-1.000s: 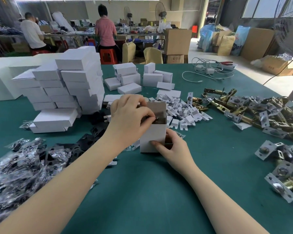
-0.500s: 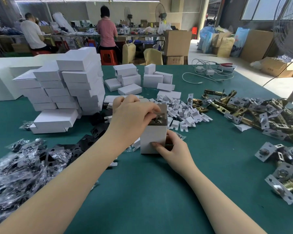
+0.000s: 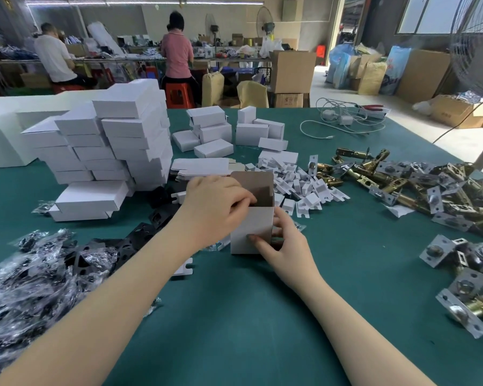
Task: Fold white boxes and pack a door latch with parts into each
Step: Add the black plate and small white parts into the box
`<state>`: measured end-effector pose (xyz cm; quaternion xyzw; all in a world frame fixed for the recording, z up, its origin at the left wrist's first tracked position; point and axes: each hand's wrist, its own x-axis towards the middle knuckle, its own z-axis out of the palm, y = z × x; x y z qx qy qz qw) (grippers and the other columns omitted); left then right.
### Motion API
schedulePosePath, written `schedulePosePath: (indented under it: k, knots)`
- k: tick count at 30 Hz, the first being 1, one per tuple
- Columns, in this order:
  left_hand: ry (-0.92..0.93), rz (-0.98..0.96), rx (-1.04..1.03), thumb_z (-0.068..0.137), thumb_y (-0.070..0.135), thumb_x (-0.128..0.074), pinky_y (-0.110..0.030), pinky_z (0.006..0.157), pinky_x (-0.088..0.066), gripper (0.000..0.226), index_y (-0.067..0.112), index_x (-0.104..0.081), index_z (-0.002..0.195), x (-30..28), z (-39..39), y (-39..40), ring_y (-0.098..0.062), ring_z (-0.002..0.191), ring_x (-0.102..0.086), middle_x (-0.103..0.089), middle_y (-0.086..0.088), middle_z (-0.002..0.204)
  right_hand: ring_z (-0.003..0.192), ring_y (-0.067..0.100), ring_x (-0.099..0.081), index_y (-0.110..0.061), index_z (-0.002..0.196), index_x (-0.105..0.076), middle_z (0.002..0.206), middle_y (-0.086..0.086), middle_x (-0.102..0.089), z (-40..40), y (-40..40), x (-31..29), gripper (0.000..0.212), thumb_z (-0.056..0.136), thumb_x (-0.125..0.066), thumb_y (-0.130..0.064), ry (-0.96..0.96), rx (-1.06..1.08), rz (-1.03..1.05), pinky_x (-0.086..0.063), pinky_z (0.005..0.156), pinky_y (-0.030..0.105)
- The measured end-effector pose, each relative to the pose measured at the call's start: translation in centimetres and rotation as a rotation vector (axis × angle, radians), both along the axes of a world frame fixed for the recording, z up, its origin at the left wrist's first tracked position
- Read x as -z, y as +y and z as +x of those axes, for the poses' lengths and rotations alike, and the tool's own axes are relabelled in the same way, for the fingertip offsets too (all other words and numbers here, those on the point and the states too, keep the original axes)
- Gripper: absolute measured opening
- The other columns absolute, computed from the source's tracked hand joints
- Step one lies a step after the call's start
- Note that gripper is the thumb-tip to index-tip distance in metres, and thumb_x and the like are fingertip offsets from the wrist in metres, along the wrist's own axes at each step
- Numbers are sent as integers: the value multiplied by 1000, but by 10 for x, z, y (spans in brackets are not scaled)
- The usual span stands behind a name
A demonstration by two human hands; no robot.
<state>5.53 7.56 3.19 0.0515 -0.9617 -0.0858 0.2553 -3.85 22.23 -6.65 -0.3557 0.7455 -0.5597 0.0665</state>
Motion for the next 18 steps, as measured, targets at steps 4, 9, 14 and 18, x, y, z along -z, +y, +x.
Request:
schedulePosePath:
  k: [4, 9, 14, 18]
  knots:
    - [412, 491, 59, 89, 4, -66, -11, 81, -47, 30, 19, -59, 115, 33, 5, 10, -8, 96, -57, -45, 13, 112, 109, 2, -55, -61, 139, -23, 132, -23, -51, 8, 0, -7, 71, 88, -63, -31, 117, 33, -105, -41, 90, 10]
    - [543, 879, 32, 95, 10, -60, -14, 85, -50, 26, 28, -55, 114, 60, 3, 26, -7, 103, -67, -62, -6, 122, 106, 5, -63, -55, 128, -44, 128, -27, -54, 10, -3, -17, 45, 93, -55, -30, 200, 95, -271, -47, 88, 16]
    - [518, 755, 86, 98, 25, -56, -21, 92, -49, 13, 28, -64, 107, 64, 4, 21, -10, 114, -61, -64, 8, 120, 109, 8, -59, -44, 111, -60, 116, -20, -59, 7, -2, -30, 24, 96, -53, -27, 196, 58, -309, -47, 87, 17]
    - [506, 763, 59, 96, 27, -52, -22, 88, -50, 18, 30, -69, 92, 57, 4, 18, -6, 101, -64, -67, 21, 104, 95, 2, -62, -32, 86, -71, 97, -15, -67, 0, -5, -43, 20, 94, -65, -16, 25, 53, -344, -46, 76, 13]
